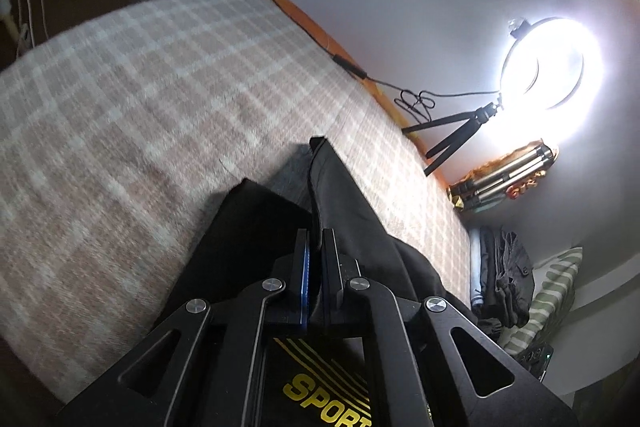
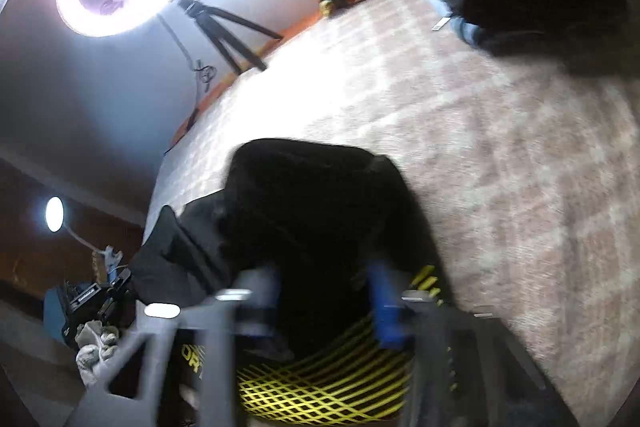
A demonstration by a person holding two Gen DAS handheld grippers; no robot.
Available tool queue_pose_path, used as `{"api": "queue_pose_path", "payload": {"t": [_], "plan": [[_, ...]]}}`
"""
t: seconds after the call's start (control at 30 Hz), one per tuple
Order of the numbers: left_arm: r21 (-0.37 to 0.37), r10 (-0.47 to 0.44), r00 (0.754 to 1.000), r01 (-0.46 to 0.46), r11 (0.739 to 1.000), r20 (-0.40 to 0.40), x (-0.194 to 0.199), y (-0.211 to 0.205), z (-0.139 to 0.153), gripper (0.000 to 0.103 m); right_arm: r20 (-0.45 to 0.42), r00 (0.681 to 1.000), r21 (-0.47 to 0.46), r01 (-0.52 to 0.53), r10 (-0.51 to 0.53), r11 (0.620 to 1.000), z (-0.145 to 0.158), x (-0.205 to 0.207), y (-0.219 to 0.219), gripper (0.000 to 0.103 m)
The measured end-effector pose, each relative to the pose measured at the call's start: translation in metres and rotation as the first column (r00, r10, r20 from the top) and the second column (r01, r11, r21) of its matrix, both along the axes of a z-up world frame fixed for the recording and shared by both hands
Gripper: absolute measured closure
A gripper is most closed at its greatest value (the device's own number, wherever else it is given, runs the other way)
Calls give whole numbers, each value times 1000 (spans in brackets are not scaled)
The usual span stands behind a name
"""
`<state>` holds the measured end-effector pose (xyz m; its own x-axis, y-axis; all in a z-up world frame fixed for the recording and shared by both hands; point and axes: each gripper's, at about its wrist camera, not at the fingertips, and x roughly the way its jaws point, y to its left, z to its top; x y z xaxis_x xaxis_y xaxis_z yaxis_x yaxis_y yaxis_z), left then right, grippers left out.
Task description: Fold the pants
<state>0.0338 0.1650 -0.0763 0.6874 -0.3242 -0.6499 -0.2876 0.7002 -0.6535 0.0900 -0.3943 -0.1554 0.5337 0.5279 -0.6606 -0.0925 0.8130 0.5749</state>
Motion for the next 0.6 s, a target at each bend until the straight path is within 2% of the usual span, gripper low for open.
{"api": "queue_pose_path", "payload": {"t": [0.03,0.1,0.13,0.17,0.23,0.33,0.37,0.43,0.5,0.53,0.57,0.6], "plan": [[-1,1,1000,-1,1000,7,-3,3,2,100,5,1000,11,-8,8,1000,4,-1,2,72],[1,7,1000,-7,1000,20,-6,8,9,100,33,999,9,-27,27,1000,11,-7,3,86],[-1,8,1000,-8,1000,26,-10,10,12,100,47,999,2,-28,28,1000,16,-11,3,88],[0,9,999,-9,1000,32,-14,13,16,100,49,998,10,-27,27,1000,18,-15,2,88],[12,13,999,-14,1000,40,-30,22,22,100,30,999,90,-28,26,996,16,-29,-9,87],[66,13,1000,-13,998,5,-47,31,19,100,-37,999,85,-25,28,996,1,-45,-21,82],[62,18,1000,-16,998,-16,-52,36,14,100,-59,997,82,-35,40,996,-5,-48,-22,78],[43,27,998,-24,999,-56,-60,45,2,100,-93,994,79,-46,53,996,-16,-53,-26,63],[39,36,996,-33,999,-86,-64,50,-9,100,-96,994,80,-37,45,996,-20,-51,-27,37],[38,42,995,-39,999,-91,-65,50,-11,100,-91,995,80,-31,39,996,-20,-49,-26,37],[40,44,995,-41,998,-92,-66,50,-12,100,-78,996,79,-34,40,996,-20,-47,-24,47],[45,45,995,-41,998,-91,-67,49,-11,100,-66,996,75,-48,53,996,-19,-44,-21,78]]}}
